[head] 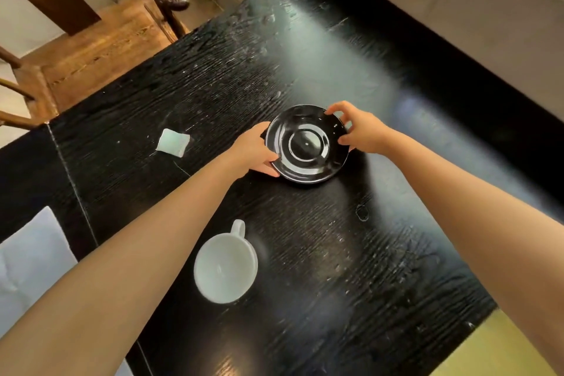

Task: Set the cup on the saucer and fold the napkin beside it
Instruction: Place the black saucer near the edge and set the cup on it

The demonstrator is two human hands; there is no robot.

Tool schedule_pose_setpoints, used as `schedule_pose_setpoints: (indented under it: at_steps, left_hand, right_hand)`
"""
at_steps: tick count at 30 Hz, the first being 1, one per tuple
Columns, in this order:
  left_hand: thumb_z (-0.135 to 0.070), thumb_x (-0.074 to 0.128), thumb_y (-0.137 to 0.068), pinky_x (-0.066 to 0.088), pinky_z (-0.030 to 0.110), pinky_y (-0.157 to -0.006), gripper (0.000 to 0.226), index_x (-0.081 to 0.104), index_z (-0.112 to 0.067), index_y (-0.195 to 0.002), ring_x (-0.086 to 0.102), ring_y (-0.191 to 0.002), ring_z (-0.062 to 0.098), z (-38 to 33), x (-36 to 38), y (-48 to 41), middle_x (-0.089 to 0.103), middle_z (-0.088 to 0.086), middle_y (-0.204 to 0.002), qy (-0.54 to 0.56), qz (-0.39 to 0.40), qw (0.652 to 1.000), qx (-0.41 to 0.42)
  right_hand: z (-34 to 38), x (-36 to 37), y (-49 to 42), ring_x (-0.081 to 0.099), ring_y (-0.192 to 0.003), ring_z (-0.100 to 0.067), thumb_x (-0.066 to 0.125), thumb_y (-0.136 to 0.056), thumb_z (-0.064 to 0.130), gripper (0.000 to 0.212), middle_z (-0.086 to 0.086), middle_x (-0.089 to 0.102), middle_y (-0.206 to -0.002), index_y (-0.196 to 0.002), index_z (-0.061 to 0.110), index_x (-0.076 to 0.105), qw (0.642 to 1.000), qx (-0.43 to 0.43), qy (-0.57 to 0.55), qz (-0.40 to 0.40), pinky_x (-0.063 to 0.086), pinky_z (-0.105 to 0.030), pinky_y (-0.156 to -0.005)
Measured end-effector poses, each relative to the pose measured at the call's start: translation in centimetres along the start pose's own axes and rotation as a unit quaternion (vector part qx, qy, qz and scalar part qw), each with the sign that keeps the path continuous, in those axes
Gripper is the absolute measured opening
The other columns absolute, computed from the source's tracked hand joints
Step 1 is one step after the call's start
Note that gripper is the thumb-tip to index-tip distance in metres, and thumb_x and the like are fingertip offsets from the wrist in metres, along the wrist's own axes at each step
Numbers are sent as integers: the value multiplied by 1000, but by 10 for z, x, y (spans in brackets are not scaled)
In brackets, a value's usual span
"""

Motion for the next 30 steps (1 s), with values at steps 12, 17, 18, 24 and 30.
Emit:
schedule_pose_setpoints:
  at_steps: [12, 17, 18, 24, 30]
  left_hand:
    - [5, 53, -84, 60, 35, -63, 59, 39, -24, -133, 65, -93, 26, 7, 129, 71, 58, 14, -117, 17, 37, 998, 40]
    - [-2, 55, -87, 59, 33, -66, 59, 33, -23, -137, 64, -86, 21, 30, 177, 105, 55, 10, -114, 22, 63, 997, 39]
    - [-3, 56, -88, 59, 34, -67, 60, 33, -24, -138, 63, -87, 21, 35, 184, 110, 54, 9, -114, 23, 66, 997, 35]
    - [0, 59, -86, 59, 26, -60, 66, 31, -24, -140, 61, -92, 20, 56, 210, 134, 52, 11, -122, 35, 74, 996, 21]
    - [4, 58, -85, 59, 23, -59, 68, 30, -23, -141, 61, -92, 19, 68, 219, 145, 54, 8, -111, 43, 78, 996, 26]
  right_hand:
    - [-97, -31, 121, 59, -66, -14, 55, -83, -8, 66, -5, 53, -112, -133, 34, 45, 997, 56, -45, -29, 48, -12, -52]
    - [-130, -23, 172, 59, -68, -14, 54, -82, -11, 68, 0, 60, -101, -122, 44, 49, 994, 64, -89, -20, 52, -15, -55]
    - [-134, -20, 182, 59, -67, -13, 54, -83, -11, 67, 2, 60, -99, -122, 43, 49, 993, 67, -98, -21, 52, -15, -56]
    - [-153, -8, 219, 53, -66, -16, 55, -85, -8, 62, 15, 58, -89, -131, 33, 50, 990, 80, -114, -30, 53, -21, -63]
    - [-154, -5, 234, 56, -69, -19, 55, -86, -6, 61, 9, 62, -96, -133, 33, 49, 990, 80, -109, -36, 54, -18, -64]
Point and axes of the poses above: each hand's wrist, its own y-axis away from the middle knuckle, its own x-axis out of the palm, z = x × y, the point moved 8 cm from there along -y, towards the middle knuckle
